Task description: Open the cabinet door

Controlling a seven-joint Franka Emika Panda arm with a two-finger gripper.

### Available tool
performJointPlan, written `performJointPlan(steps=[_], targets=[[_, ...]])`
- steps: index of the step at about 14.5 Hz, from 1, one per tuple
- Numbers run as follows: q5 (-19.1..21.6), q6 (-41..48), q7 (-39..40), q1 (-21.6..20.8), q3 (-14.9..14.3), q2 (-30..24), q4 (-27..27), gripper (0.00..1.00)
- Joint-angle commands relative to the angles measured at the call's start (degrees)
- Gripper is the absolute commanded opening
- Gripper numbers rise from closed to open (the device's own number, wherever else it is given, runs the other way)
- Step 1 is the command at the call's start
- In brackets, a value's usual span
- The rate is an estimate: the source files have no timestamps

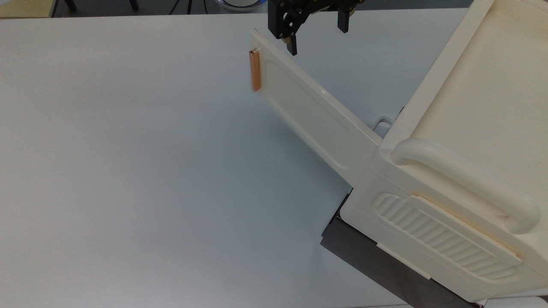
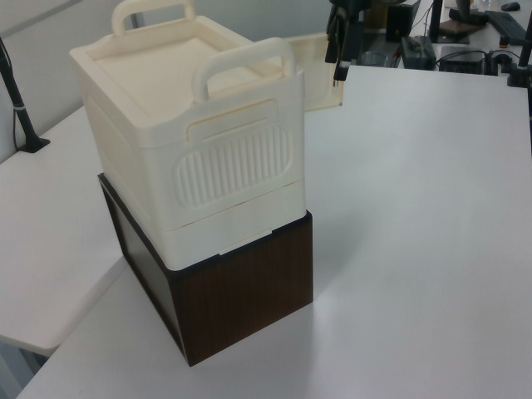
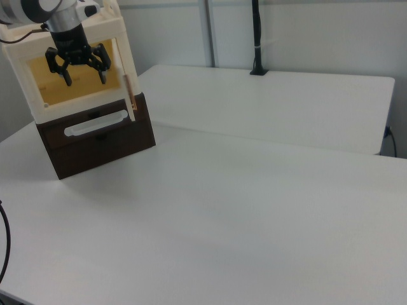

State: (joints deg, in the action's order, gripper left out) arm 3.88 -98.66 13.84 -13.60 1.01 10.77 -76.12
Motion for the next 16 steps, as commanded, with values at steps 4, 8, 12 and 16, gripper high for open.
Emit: performJointPlan(steps=[4,8,12,16], targets=[[-2.64,-0.48,-6.20,4.90,-1.10,-1.10,-3.25,1.00],[-3.52,0.22,-6.90,5.60,-2.85,-1.89,-3.60,1.00],[-5.62,4.25,-11.73,5.52,-5.23,-4.08,-7.81,1.00],[-7.66,6.98,-11.82,7.18,-4.88,-6.99,-11.51,1.00]])
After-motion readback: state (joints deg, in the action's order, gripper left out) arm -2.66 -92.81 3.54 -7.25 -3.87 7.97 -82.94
